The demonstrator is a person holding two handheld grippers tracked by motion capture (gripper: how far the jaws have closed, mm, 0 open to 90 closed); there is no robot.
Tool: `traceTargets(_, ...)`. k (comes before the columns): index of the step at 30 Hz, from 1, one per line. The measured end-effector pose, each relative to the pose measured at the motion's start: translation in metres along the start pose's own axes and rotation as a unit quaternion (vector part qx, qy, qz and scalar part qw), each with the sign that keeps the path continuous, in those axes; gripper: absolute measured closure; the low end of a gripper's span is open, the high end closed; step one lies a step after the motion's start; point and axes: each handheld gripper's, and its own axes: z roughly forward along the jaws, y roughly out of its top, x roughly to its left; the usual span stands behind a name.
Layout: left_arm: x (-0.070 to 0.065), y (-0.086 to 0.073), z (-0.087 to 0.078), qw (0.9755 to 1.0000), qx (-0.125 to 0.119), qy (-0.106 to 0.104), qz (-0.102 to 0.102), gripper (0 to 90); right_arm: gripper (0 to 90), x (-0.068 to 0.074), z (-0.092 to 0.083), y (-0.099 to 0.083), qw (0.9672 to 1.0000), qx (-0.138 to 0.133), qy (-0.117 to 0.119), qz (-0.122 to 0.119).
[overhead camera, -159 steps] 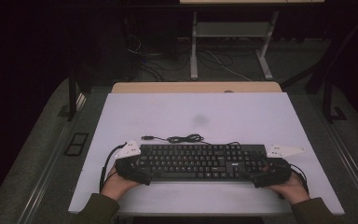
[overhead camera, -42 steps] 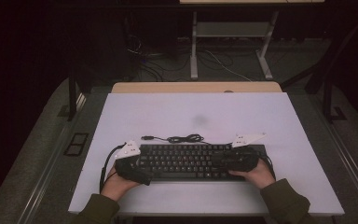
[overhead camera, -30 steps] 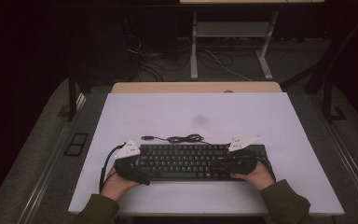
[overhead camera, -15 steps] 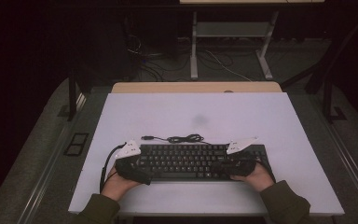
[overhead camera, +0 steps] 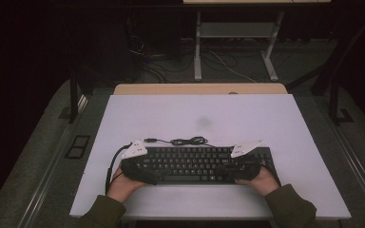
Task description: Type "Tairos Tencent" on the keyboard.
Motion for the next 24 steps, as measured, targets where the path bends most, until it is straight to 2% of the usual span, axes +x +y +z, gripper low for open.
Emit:
traceTargets(3,0.001,0.003,0.003,1.0,0.0,0.004,-0.003,4.2,89.3,0.0,0.0,0.0,1.0,0.0,0.0,-0.001)
traceTargets(10,0.003,0.008,0.01,1.0,0.007,0.003,-0.005,16.6,89.3,0.001,0.0,0.0,1.0,0.0,-0.003,-0.003)
traceTargets(19,0.003,0.014,0.019,0.9995,0.024,-0.015,-0.009,36.4,89.3,0.002,0.0,0.0,1.0,0.002,-0.004,-0.002)
traceTargets(24,0.004,0.018,0.021,0.9994,0.03,-0.013,-0.012,49.0,89.3,0.001,0.0,0.0,1.0,0.002,-0.002,-0.001)
